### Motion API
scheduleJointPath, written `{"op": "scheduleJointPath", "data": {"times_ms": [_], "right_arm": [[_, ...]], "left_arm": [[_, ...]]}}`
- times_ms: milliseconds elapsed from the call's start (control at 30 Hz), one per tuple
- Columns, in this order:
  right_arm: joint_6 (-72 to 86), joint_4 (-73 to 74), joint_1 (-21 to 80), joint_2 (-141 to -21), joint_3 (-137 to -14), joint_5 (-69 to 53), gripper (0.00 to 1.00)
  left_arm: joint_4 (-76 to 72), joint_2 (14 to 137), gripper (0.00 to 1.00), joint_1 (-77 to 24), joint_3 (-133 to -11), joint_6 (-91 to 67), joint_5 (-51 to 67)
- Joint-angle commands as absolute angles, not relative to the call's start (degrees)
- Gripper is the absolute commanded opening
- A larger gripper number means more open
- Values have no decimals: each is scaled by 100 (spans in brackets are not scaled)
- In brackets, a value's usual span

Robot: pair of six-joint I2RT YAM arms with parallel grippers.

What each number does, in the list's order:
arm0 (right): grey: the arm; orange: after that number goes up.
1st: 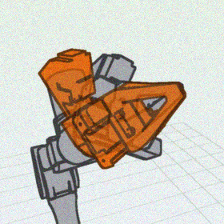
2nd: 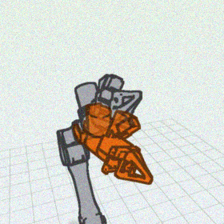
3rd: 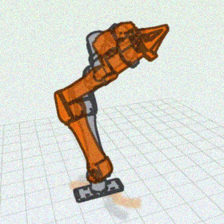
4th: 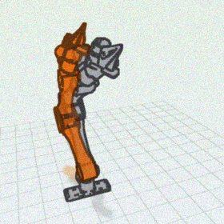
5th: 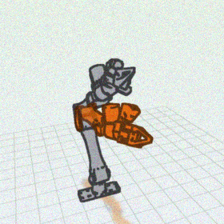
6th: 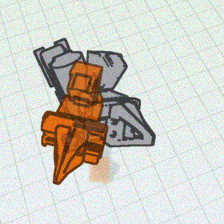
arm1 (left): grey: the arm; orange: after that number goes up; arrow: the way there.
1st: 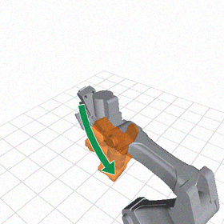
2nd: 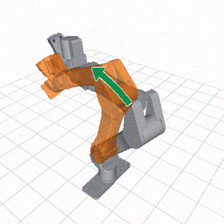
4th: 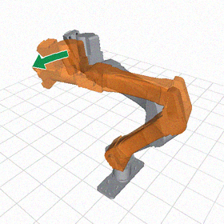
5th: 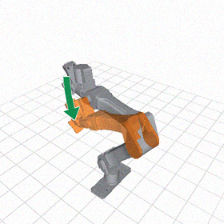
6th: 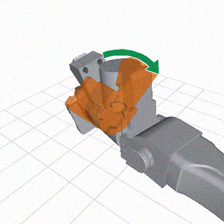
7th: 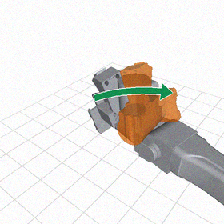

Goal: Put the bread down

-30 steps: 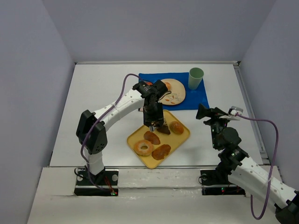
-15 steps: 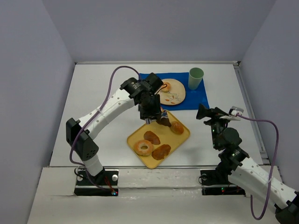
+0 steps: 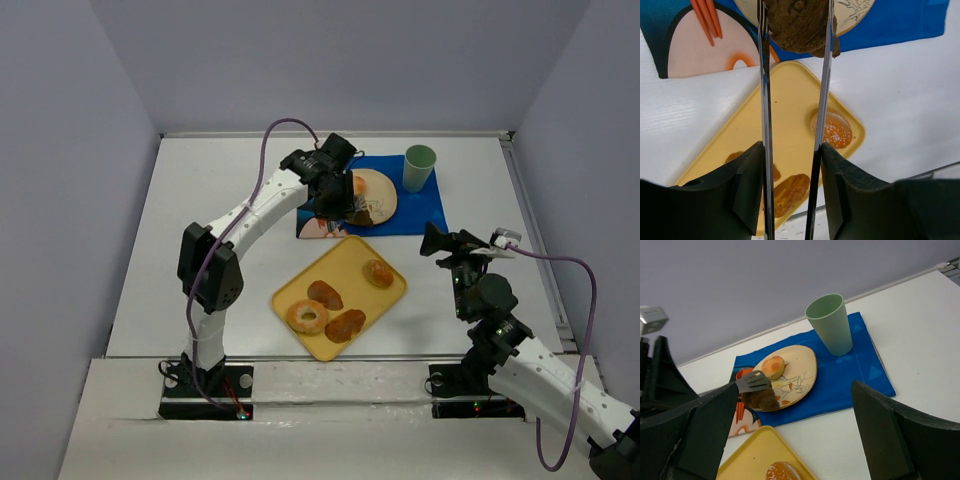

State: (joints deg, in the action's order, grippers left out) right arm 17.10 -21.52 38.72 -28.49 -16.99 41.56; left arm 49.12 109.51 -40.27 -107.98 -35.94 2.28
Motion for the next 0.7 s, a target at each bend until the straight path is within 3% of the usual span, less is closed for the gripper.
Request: {"op": "scheduleJointPath", "data": {"times_ms": [0, 367, 667], "right_arm": [[1635, -2558, 3920, -2830, -1705, 4271, 100], [1608, -2584, 3920, -3041, -1758, 4148, 100], [1582, -2584, 3920, -2734, -1653, 4175, 100]], "left_arm": [[4687, 11092, 28, -4078, -11066, -3400, 106], [4122, 10924, 34, -4017, -10907, -3867, -229], [4350, 11470, 49, -4008, -11302, -3981, 167]]}}
